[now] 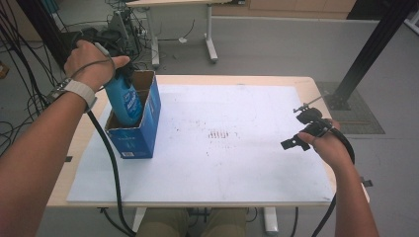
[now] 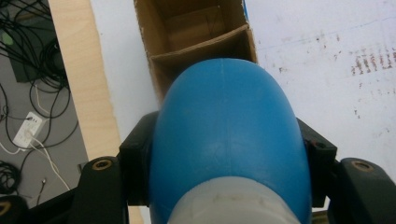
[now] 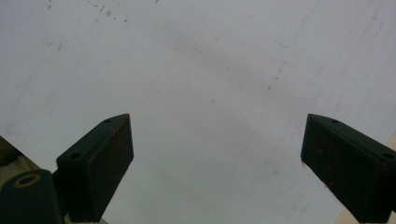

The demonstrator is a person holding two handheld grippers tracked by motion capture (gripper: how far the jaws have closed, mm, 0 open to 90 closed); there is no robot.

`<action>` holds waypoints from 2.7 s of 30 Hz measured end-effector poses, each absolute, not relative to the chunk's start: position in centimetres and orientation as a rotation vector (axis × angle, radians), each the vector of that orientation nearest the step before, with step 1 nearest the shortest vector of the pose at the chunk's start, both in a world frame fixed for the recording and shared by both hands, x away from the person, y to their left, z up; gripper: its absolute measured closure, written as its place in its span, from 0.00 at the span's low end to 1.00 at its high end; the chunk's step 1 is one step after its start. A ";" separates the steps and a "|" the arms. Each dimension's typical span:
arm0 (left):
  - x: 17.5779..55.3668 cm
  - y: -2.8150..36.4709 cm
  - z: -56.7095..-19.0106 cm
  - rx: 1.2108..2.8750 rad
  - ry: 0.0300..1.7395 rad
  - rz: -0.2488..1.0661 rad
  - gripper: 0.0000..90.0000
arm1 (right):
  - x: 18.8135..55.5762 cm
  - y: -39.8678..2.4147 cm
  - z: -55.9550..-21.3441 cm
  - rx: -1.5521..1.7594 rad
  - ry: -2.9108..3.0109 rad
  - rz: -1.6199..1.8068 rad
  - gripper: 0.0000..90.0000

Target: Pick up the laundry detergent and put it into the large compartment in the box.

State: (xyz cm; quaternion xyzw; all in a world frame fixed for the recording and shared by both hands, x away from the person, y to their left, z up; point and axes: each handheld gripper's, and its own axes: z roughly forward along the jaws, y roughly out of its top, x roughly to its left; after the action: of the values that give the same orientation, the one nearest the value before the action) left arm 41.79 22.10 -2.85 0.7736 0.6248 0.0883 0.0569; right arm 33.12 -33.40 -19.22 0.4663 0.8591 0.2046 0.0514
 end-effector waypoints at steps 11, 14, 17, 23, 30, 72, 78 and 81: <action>42.4 22.0 -4.9 2.364 1.896 0.270 0.42 | 33.4 -33.3 -19.6 1.425 2.623 0.614 0.10; 42.5 22.1 -5.5 2.367 1.892 0.269 0.42 | 33.5 -33.3 -19.6 1.428 2.624 0.613 0.10; 42.6 22.0 -6.1 2.373 1.889 0.267 0.42 | 33.5 -33.2 -19.7 1.428 2.625 0.612 0.10; 42.7 22.0 -7.1 2.377 1.892 0.264 0.42 | 33.5 -33.3 -19.8 1.432 2.623 0.612 0.10; 42.7 21.8 -8.5 2.381 1.888 0.263 0.42 | 33.3 -33.5 -20.0 1.442 2.618 0.615 0.10; 43.3 22.0 -15.1 2.447 1.874 0.232 0.42 | 32.7 -34.2 -21.1 1.489 2.616 0.600 0.10; 43.3 22.2 -15.2 2.443 1.874 0.229 0.42 | 32.7 -34.1 -21.1 1.489 2.615 0.601 0.10; 43.4 22.2 -15.2 2.443 1.873 0.225 0.42 | 32.8 -34.1 -21.1 1.489 2.614 0.603 0.10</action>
State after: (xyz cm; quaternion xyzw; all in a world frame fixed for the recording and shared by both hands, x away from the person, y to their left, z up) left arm 43.37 22.25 -15.16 0.7911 0.6067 0.0730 0.0276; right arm 32.75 -34.10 -21.08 0.4850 0.8514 0.1963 0.0365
